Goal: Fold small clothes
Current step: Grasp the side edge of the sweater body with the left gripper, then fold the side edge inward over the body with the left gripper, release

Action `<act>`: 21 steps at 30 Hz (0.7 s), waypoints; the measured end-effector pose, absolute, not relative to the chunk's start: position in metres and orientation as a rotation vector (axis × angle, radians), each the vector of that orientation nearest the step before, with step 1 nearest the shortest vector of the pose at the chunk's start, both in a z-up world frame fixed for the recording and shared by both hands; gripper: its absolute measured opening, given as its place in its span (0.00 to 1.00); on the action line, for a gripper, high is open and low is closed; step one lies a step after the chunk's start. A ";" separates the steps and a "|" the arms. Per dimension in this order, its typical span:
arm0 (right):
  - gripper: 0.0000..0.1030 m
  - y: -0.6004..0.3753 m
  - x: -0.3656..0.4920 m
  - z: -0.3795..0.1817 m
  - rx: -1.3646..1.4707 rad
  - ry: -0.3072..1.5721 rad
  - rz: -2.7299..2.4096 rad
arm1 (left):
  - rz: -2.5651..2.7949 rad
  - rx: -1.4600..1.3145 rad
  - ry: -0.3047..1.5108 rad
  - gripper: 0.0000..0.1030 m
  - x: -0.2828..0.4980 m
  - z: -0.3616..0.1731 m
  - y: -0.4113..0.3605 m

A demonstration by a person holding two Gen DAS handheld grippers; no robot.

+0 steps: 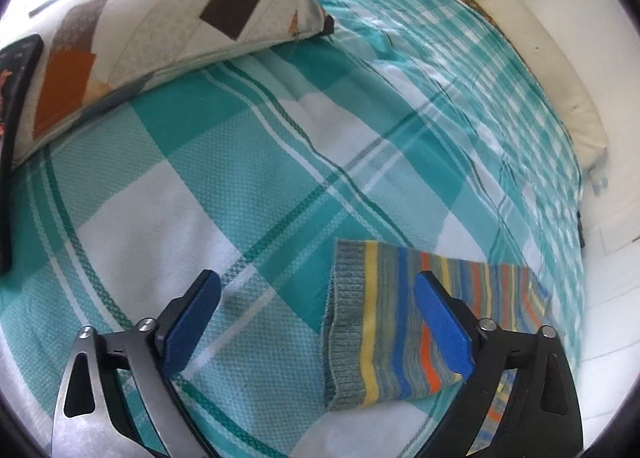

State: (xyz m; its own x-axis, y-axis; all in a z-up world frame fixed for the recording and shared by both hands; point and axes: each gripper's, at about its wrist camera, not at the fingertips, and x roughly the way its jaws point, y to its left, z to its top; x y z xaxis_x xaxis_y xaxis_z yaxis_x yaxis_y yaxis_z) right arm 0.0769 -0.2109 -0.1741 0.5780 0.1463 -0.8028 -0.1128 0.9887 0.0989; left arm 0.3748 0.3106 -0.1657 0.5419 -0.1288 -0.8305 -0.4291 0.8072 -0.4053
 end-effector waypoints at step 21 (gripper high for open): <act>0.61 -0.209 0.071 -0.164 0.064 0.882 0.216 | -0.256 -0.135 0.873 0.03 0.406 -0.021 0.070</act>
